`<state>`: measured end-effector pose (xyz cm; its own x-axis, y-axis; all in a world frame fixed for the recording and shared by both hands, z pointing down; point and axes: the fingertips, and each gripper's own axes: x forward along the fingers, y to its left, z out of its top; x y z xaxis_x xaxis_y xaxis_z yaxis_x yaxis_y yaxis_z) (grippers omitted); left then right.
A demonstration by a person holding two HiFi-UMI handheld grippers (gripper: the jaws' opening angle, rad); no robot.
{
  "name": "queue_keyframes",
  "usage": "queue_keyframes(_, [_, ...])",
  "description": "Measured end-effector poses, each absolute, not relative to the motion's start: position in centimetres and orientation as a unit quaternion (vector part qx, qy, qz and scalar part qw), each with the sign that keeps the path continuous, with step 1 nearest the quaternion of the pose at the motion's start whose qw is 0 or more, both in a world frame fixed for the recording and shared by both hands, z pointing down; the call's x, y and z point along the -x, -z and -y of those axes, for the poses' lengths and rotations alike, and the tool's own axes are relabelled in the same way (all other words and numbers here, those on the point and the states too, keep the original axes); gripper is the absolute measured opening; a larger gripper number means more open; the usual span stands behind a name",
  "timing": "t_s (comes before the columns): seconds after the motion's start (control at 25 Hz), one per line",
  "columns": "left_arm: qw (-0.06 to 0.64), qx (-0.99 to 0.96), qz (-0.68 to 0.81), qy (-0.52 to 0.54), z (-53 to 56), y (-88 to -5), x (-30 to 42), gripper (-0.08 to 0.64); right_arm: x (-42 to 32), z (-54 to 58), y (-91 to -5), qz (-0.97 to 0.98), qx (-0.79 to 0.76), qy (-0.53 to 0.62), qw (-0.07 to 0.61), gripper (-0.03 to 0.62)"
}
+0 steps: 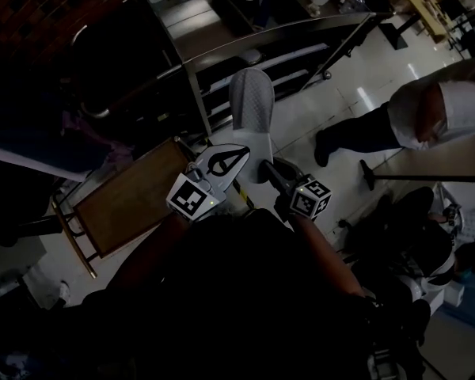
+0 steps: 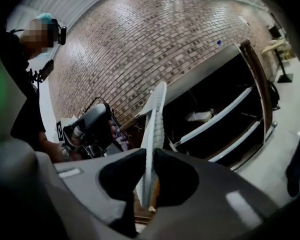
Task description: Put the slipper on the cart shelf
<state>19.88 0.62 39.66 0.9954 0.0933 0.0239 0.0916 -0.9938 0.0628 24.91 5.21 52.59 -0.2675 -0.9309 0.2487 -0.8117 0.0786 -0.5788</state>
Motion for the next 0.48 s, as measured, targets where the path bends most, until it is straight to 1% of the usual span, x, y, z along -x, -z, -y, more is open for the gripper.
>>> queue_keyframes(0.28, [0.037, -0.999, -0.022, -0.013, 2.0, -39.9, -20.6, 0.000, -25.8, -3.7, -57.0, -0.717, 0.574, 0.385, 0.092, 0.057])
queue_keyframes(0.48, [0.026, -1.000, -0.001, -0.011, 3.7, -40.0, -22.8, 0.000, -27.9, -2.0, -59.7, -0.715, 0.546, 0.424, 0.099, 0.057])
